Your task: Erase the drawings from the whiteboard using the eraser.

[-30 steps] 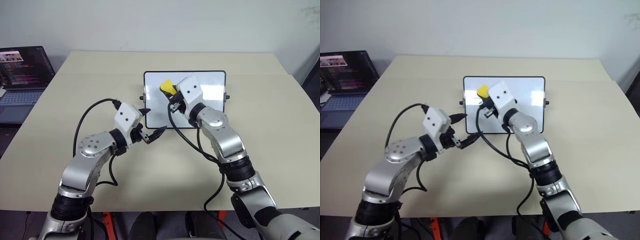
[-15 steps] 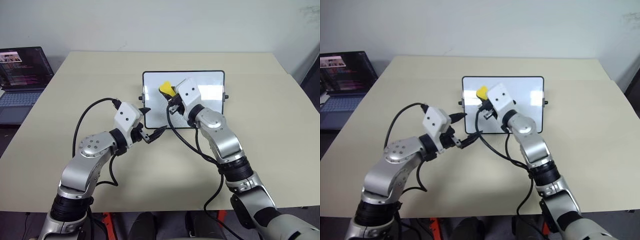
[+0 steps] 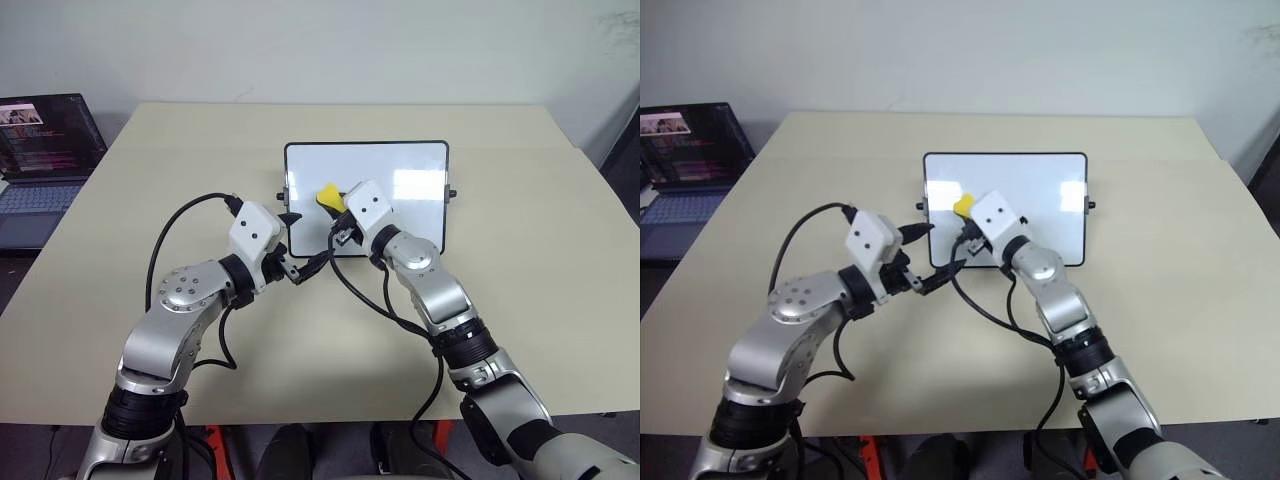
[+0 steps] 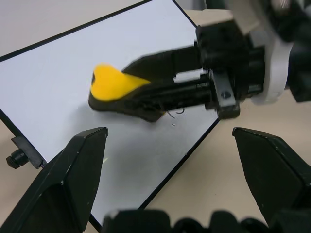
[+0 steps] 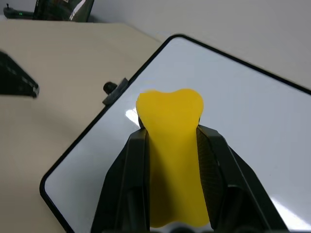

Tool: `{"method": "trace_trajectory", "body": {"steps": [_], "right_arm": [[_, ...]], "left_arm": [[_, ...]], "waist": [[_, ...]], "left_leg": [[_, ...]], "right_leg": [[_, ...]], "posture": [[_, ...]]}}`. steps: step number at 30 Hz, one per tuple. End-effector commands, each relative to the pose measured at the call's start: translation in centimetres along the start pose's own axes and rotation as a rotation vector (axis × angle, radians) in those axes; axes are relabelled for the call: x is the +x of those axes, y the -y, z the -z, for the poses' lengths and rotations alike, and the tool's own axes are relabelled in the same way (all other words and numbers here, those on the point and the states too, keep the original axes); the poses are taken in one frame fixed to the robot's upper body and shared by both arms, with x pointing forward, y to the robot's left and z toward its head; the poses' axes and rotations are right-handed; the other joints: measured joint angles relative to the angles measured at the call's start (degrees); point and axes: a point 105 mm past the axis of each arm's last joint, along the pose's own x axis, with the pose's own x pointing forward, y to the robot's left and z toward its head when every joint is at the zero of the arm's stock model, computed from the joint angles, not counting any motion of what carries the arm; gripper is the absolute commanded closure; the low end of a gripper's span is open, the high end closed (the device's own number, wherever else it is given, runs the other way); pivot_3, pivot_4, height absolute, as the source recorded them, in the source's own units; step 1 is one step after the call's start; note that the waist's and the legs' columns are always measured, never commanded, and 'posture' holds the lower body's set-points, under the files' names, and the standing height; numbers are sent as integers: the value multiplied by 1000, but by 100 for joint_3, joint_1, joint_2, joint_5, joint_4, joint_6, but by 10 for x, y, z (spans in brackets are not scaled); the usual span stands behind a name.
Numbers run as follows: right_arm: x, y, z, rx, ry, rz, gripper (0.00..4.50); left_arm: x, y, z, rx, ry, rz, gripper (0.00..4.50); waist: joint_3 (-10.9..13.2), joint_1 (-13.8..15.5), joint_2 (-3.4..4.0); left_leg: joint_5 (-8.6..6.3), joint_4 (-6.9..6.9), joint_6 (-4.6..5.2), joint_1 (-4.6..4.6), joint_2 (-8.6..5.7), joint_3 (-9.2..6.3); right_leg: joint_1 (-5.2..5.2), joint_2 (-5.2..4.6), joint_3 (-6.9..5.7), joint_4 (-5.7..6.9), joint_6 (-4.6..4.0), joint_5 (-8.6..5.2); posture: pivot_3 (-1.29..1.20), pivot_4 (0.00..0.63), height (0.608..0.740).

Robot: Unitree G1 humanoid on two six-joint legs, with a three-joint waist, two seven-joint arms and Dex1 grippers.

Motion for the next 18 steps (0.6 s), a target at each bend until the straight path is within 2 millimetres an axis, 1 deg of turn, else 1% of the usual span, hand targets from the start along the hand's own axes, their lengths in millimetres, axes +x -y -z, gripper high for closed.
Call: {"method": "trace_trajectory", "body": {"steps": [1, 5, 8, 10, 14, 18], "right_arm": [[1, -1, 6, -38, 5, -5, 3398], [-5, -1, 36, -67, -66, -11, 3398], [-13, 4, 57, -94, -120, -5, 3398], [-16, 10, 62, -103, -133, 4, 3398], [-20, 22, 66, -98, -147, 39, 3398], [-21, 29, 66, -94, -152, 64, 3398]], "left_arm": [[0, -2, -11, 37, 39, -4, 0], [-1, -2, -12, 39, 42, -5, 0], [-1, -2, -12, 40, 42, -8, 0], [-3, -3, -12, 40, 40, -10, 0], [-6, -3, -10, 40, 32, -12, 0], [-7, -3, -10, 41, 30, -8, 0]], "waist": [[0, 0, 0], [0, 0, 0], [0, 0, 0], [-1, 6, 0], [-1, 15, -1], [-1, 15, -2]], "left_leg": [[0, 0, 0, 0, 0, 0], [0, 0, 0, 0, 0, 1], [0, 0, 0, 0, 0, 2], [0, 3, 0, 5, 0, 1], [0, 4, 1, 29, -2, 0], [1, 5, 1, 37, -2, 1]], "right_leg": [[0, 0, 0, 0, 0, 0], [0, 0, 1, -1, 0, 0], [1, 0, 2, 0, 0, 0], [5, 0, 2, 5, 0, 0], [25, 0, 2, 14, 0, 0], [28, 0, 4, 30, 0, 0]], "posture": [[0, 150, 740], [0, 150, 740], [0, 150, 740], [0, 150, 740], [0, 150, 740], [0, 150, 740]]}}
